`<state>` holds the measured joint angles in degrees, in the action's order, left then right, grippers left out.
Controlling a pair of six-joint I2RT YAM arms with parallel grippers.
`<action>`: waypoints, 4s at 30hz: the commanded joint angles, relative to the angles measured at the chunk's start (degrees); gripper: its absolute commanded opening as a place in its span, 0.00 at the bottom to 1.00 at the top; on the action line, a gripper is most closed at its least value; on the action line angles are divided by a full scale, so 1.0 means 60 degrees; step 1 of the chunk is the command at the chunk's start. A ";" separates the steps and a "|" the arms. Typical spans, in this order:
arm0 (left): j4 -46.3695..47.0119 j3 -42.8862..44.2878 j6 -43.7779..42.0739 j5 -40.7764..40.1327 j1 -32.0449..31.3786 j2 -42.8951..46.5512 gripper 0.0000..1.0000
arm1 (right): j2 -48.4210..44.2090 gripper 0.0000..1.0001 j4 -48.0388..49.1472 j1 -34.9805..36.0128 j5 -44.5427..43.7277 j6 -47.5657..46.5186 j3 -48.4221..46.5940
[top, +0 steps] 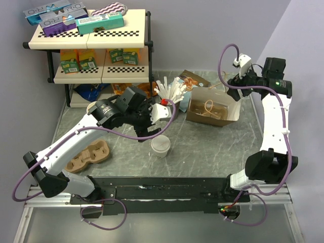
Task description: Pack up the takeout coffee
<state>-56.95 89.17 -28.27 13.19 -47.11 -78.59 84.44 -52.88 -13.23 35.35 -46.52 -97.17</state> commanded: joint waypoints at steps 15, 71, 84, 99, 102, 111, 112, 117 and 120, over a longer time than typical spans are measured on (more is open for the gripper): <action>0.0102 -0.0051 -0.0605 -0.0016 -0.0014 -0.0012 1.00 | 0.0883 0.58 -0.1880 0.0580 -0.0031 -0.2280 -0.0273; 0.0075 -0.0477 -0.4164 0.1185 -0.0644 -0.2942 0.98 | -0.4465 0.00 -0.3579 0.1210 0.0290 -0.0845 0.3524; -0.0484 -0.0564 -0.4868 0.1449 -0.0483 -0.3162 0.96 | -0.4245 0.00 -0.3491 0.1224 0.0231 -0.0713 0.3376; -0.0587 -0.0418 -0.4897 0.1566 -0.0483 -0.3484 0.89 | -0.4245 0.00 -0.3608 0.1224 0.0070 -0.0786 0.3450; -0.0616 -0.0432 -0.4868 0.1537 -0.0497 -0.3499 0.86 | -0.4245 0.00 -0.3579 0.1210 0.0070 -0.0757 0.3508; -0.0162 -0.0945 -0.4649 0.1581 -0.0497 -0.3235 0.88 | -0.4260 0.00 -0.3535 0.1210 0.0055 -0.0699 0.3670; -0.0118 -0.0959 -0.4605 0.1523 -0.0483 -0.3235 0.88 | -0.4274 0.00 -0.3535 0.1210 0.0070 -0.0698 0.3670; 0.0145 -0.1062 -0.4268 0.1493 -0.0498 -0.3177 0.79 | -0.4230 0.00 -0.3491 0.1210 0.0055 -0.0625 0.3655; -0.0015 -0.1062 -0.4092 0.1552 -0.0498 -0.3148 0.68 | -0.4230 0.00 -0.3505 0.1210 0.0070 -0.0596 0.3626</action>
<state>-57.39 84.23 -54.39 21.78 -50.15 -98.06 59.40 -74.94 -6.24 32.64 -51.20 -74.83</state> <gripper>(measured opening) 0.764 0.010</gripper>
